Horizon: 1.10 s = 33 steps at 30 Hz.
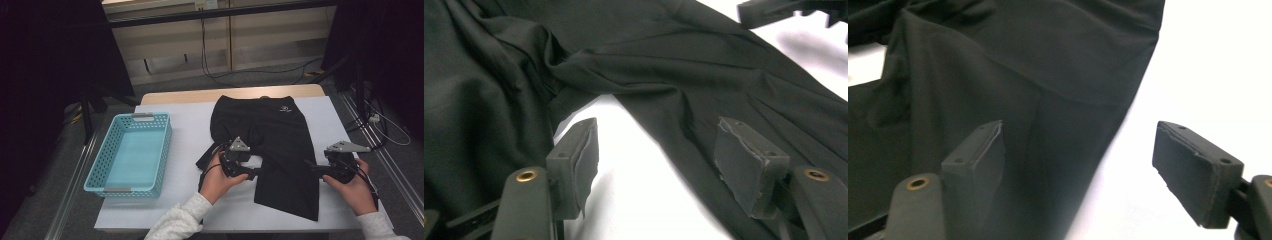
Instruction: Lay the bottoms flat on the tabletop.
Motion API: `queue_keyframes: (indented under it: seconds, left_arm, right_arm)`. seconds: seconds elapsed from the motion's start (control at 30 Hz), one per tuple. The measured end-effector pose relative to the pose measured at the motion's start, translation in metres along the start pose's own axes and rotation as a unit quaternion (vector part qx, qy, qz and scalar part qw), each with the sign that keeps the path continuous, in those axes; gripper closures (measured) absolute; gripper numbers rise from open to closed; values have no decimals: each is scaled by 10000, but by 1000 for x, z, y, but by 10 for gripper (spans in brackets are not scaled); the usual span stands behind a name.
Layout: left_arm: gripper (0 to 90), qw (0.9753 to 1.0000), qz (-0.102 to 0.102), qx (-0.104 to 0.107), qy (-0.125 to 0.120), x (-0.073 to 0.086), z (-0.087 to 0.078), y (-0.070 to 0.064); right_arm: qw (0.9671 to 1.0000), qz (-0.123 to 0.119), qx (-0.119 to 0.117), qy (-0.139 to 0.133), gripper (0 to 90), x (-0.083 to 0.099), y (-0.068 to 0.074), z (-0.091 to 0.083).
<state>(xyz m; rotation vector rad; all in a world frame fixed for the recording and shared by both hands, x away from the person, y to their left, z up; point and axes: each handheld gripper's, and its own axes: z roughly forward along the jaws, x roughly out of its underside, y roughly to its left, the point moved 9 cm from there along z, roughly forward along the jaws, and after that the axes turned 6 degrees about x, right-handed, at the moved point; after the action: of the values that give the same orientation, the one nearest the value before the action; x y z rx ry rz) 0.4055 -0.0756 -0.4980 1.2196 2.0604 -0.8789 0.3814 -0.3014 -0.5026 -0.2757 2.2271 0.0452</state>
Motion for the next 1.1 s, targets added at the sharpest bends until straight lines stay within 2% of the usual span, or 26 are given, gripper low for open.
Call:
queue_keyframes:
  seconds: [0.2, 0.27, 0.4, 0.47, 0.57, 0.63, 0.77, 0.9, 1.0, 1.07, 1.1]
  left_arm:
    - [405, 10000, 4, -94, 20, 2, 11, 4]
    - [419, 9999, 51, -122, 97, 5, 14, 5]
    - [438, 9997, 43, -158, 196, 10, 20, 5]
    - [444, 9995, 134, -208, 220, 11, 22, 5]
    - [480, 9995, 151, -205, 202, 10, 23, 3]
    - [518, 9997, 54, -77, 237, 11, 23, -1]
    - [553, 9997, -101, 30, 239, 10, 23, -5]
    - [546, 9998, -107, 3, 158, 6, 21, -5]
    - [526, 9997, -136, -23, 222, 7, 24, -4]
    - [546, 9997, -89, -44, 208, 8, 27, -2]
    - [591, 9997, -109, -87, 212, 8, 27, -1]
  right_arm:
    - [9999, -154, 9, 68, 215, 4, 5, 1]
    - [9997, -188, 29, 128, 215, 7, 5, 2]
    - [9998, -137, 46, 160, 214, 8, 3, 3]
    - [9998, -120, 18, 146, 215, 8, 3, 2]
    - [9998, -103, 62, 152, 219, 9, 1, 2]
    - [9998, -102, 73, 161, 221, 10, 0, 1]
    - [9998, -72, 90, 134, 229, 9, -3, 0]
    - [9998, -27, 166, 143, 234, 10, -9, -1]
    - [9997, -50, 168, 176, 237, 13, -9, -1]
    - [9997, -77, 162, 192, 241, 14, -8, -1]
    - [9996, -92, 158, 208, 243, 15, -8, -1]
